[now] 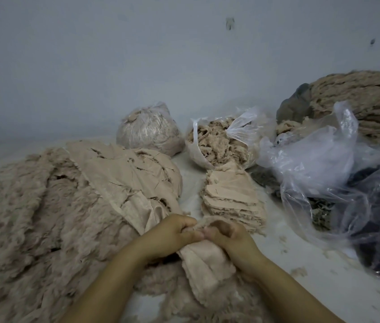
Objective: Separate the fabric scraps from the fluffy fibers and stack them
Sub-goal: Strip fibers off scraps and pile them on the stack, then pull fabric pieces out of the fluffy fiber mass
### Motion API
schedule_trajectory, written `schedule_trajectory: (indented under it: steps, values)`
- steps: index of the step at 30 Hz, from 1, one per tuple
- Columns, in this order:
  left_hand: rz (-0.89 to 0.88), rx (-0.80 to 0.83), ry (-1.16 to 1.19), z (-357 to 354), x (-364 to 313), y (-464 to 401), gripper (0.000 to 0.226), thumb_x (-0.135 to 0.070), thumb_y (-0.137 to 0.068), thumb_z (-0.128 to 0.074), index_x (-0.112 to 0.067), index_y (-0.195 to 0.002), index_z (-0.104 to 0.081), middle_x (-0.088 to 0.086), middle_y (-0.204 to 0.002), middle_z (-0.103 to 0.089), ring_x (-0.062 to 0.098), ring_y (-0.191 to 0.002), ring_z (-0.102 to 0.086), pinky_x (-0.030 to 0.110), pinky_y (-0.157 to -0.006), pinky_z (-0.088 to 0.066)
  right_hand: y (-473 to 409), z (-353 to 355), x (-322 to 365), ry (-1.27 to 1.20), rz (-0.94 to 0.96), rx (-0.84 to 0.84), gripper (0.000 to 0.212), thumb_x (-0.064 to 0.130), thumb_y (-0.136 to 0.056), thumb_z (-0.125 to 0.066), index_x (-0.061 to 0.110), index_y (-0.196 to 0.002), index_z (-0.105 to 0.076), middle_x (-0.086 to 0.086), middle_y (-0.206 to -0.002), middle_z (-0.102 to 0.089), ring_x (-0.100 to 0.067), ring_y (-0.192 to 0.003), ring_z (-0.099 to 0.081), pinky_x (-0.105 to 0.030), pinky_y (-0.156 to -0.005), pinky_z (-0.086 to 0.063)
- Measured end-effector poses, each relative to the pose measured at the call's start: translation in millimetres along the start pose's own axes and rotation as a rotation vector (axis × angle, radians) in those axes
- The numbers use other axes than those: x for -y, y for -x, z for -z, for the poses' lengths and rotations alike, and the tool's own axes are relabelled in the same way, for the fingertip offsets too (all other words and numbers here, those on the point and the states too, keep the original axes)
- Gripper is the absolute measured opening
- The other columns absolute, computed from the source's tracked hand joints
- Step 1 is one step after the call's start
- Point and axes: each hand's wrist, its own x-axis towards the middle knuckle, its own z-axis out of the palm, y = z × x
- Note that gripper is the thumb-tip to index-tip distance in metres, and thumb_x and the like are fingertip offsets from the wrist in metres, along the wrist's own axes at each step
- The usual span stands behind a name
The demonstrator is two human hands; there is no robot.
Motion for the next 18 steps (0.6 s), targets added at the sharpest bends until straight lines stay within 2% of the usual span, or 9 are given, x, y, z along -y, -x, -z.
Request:
schedule_trajectory:
  steps: [2,4,6,8,10,12,14,16,18]
  values:
    - [0.042,0.000,-0.052,3.6,0.6,1.1,0.042,-0.029,-0.087,-0.066,-0.019,-0.056,-0.041,-0.009,-0.053,-0.033,0.001,-0.049,-0.032,0.040,-0.067,-0.044,-0.8,-0.8,-0.6,0.009,0.027,-0.096,0.039,0.003,-0.090,-0.061,0.022,-0.056,-0.059,0.009,-0.056,-0.058,-0.001,-0.053,-0.053,-0.013,-0.051,-0.042]
    - [0.111,-0.007,-0.095,10.9,3.5,4.9,0.043,-0.033,-0.088,-0.064,-0.021,-0.055,-0.040,-0.006,-0.053,-0.035,-0.001,-0.048,-0.035,0.057,-0.093,-0.038,-0.8,-0.5,-1.4,-0.004,0.046,-0.177,0.030,0.003,-0.090,-0.061,0.012,-0.063,-0.051,-0.001,-0.058,-0.048,-0.009,-0.056,-0.046,-0.017,-0.052,-0.039]
    - [0.099,0.012,-0.018,16.6,4.8,10.1,0.043,-0.036,-0.086,-0.062,-0.024,-0.051,-0.042,-0.013,-0.049,-0.037,-0.002,-0.045,-0.035,0.036,-0.074,-0.048,-1.2,0.5,-5.3,-0.037,0.032,-0.220,0.019,0.003,-0.090,-0.060,-0.005,-0.076,-0.050,-0.010,-0.071,-0.047,-0.017,-0.068,-0.044,-0.027,-0.062,-0.039]
    - [0.080,0.024,0.029,18.2,3.9,13.4,0.043,-0.030,-0.088,-0.060,-0.025,-0.049,-0.043,-0.014,-0.046,-0.038,-0.002,-0.045,-0.035,0.018,-0.056,-0.036,-1.4,0.3,-7.6,-0.109,-0.007,-0.237,0.023,0.004,-0.090,-0.060,-0.016,-0.090,-0.050,-0.013,-0.082,-0.052,-0.022,-0.076,-0.048,-0.034,-0.069,-0.041]
    - [0.083,0.008,0.013,17.3,2.4,13.1,0.045,-0.028,-0.090,-0.059,-0.026,-0.048,-0.044,-0.015,-0.046,-0.037,-0.002,-0.047,-0.035,0.017,-0.061,-0.035,0.6,0.5,-5.6,-0.155,-0.064,-0.169,0.022,0.009,-0.088,-0.064,-0.012,-0.094,-0.059,-0.019,-0.085,-0.061,-0.024,-0.078,-0.057,-0.033,-0.069,-0.048]
    - [0.100,0.005,-0.021,14.6,-0.5,11.6,0.043,-0.037,-0.086,-0.060,-0.025,-0.049,-0.043,-0.015,-0.046,-0.034,-0.001,-0.048,-0.035,0.016,-0.083,-0.030,4.3,-0.1,-3.9,-0.067,-0.092,-0.013,0.004,0.016,-0.083,-0.073,0.013,-0.081,-0.074,-0.010,-0.085,-0.072,-0.018,-0.079,-0.067,-0.025,-0.067,-0.053]
    - [0.090,0.023,-0.037,10.9,-2.9,11.2,0.043,-0.038,-0.088,-0.062,-0.021,-0.055,-0.040,-0.012,-0.051,-0.032,0.000,-0.048,-0.034,0.051,-0.112,-0.014,8.0,-3.4,-3.6,0.002,-0.087,0.059,0.015,0.014,-0.082,-0.075,0.026,-0.073,-0.076,0.005,-0.079,-0.075,-0.007,-0.076,-0.070,-0.017,-0.062,-0.052]
    - [0.071,0.041,-0.074,10.7,-1.2,13.4,0.044,-0.038,-0.085,-0.069,-0.021,-0.056,-0.040,-0.013,-0.051,-0.032,0.002,-0.054,-0.040,0.055,-0.108,-0.019,7.0,-6.3,-2.9,0.022,-0.050,-0.051,0.021,0.008,-0.085,-0.069,0.021,-0.070,-0.074,0.004,-0.077,-0.074,-0.010,-0.074,-0.069,-0.017,-0.061,-0.052]
    - [0.107,0.055,-0.151,14.8,0.9,17.7,0.049,-0.041,-0.076,-0.076,-0.024,-0.051,-0.038,-0.015,-0.047,-0.034,0.027,-0.089,-0.057,0.041,-0.101,-0.030,5.7,-6.1,-2.5,0.051,-0.005,-0.169,0.033,0.002,-0.087,-0.063,0.023,-0.062,-0.070,0.007,-0.066,-0.069,-0.005,-0.067,-0.063,-0.015,-0.059,-0.049]
